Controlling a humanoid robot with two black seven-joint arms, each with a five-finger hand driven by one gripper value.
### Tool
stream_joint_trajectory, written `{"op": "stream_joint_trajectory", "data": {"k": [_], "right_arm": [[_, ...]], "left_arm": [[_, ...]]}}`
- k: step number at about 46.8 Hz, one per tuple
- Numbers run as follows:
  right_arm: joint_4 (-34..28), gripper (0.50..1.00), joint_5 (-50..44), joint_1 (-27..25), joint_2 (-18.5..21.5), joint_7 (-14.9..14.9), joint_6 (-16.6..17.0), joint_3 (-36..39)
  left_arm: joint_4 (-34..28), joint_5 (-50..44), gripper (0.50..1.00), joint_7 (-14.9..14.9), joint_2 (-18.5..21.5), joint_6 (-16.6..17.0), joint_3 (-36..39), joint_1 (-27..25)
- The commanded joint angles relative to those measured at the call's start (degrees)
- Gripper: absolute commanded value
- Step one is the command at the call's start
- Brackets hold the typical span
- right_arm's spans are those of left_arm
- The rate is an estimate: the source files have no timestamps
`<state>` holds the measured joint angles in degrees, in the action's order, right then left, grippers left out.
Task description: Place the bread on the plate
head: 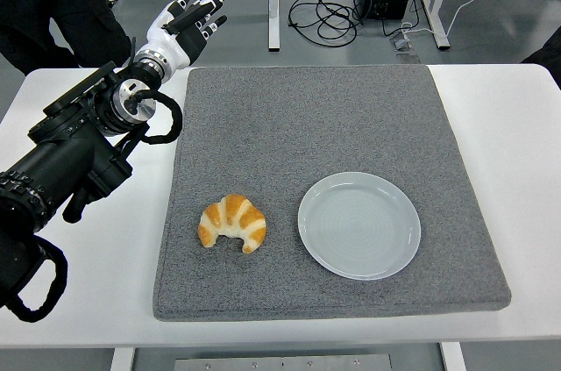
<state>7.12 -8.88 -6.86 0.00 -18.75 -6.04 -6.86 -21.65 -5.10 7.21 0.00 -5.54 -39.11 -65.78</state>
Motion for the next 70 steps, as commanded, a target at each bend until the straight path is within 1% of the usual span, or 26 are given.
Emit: {"op": "stream_joint_trajectory", "data": {"k": [1,28,41,51,63,66,70], "right_arm": [[0.0,1.000,0.0,0.0,0.0,-0.1,0.0,0.0],[0.0,1.000,0.0,0.0,0.0,0.0,0.0,0.0],[0.0,1.000,0.0,0.0,0.0,-0.1,0.0,0.0],[0.0,1.000,0.0,0.0,0.0,0.0,0.1,0.0],[0.0,1.000,0.0,0.0,0.0,0.0,0.0,0.0],[0.0,1.000,0.0,0.0,0.0,-0.1,0.1,0.0],[0.0,1.000,0.0,0.0,0.0,0.0,0.0,0.0]], "left_arm": [[0.0,0.0,0.978,0.1,0.0,0.0,0.1,0.3],[-0.1,0.3,0.980,0.1,0.0,0.1,0.7,0.0],[-0.1,0.2,0.978,0.5,0.0,2.5,0.8,0.0],[-0.1,0.4,0.978,0.1,0.0,1.9,0.7,0.0],[-0.1,0.9,0.978,0.4,0.0,2.0,0.9,-0.2],[-0.2,1.9,0.980,0.6,0.0,2.0,1.8,-0.3],[-0.2,6.0,0.978,1.1,0.0,2.1,5.5,-1.0]]}}
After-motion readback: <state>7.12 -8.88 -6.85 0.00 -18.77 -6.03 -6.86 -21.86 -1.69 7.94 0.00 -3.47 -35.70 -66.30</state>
